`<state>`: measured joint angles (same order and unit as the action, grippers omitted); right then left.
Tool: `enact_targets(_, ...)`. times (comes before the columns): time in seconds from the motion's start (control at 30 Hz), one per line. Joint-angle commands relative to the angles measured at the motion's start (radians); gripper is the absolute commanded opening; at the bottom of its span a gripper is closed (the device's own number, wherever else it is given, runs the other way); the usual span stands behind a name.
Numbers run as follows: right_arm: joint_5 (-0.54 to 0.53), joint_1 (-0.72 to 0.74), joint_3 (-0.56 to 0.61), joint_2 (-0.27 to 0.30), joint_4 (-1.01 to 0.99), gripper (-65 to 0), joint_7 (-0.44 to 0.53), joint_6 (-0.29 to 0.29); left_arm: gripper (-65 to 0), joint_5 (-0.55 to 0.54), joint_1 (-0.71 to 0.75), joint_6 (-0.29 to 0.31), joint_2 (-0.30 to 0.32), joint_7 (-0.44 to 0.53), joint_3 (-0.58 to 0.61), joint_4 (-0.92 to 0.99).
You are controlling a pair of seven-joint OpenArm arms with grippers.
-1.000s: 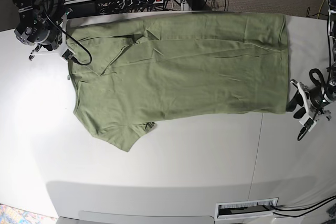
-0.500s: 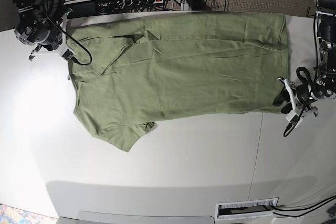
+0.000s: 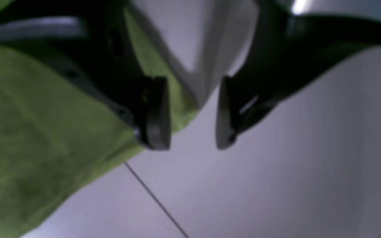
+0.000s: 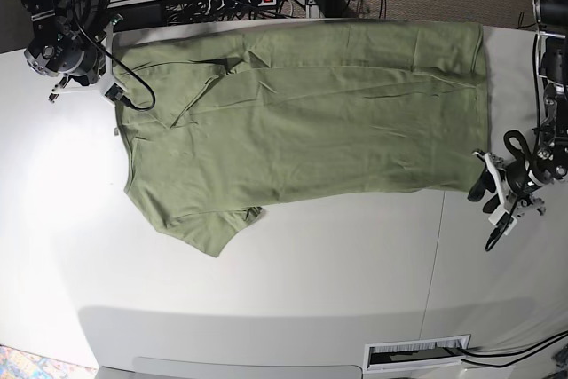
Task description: Fold the T-shirt properly
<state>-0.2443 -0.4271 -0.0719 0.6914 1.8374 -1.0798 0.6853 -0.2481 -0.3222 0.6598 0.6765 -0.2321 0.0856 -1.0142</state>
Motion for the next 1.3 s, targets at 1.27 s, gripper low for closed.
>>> enact_targets(1.27,-0.021,-0.002,-0.043,0.006,0.067,-65.0,0.059,0.013,-65.0,-0.173,0.006,0.037,-0.016,-0.127,-0.01,0.048)
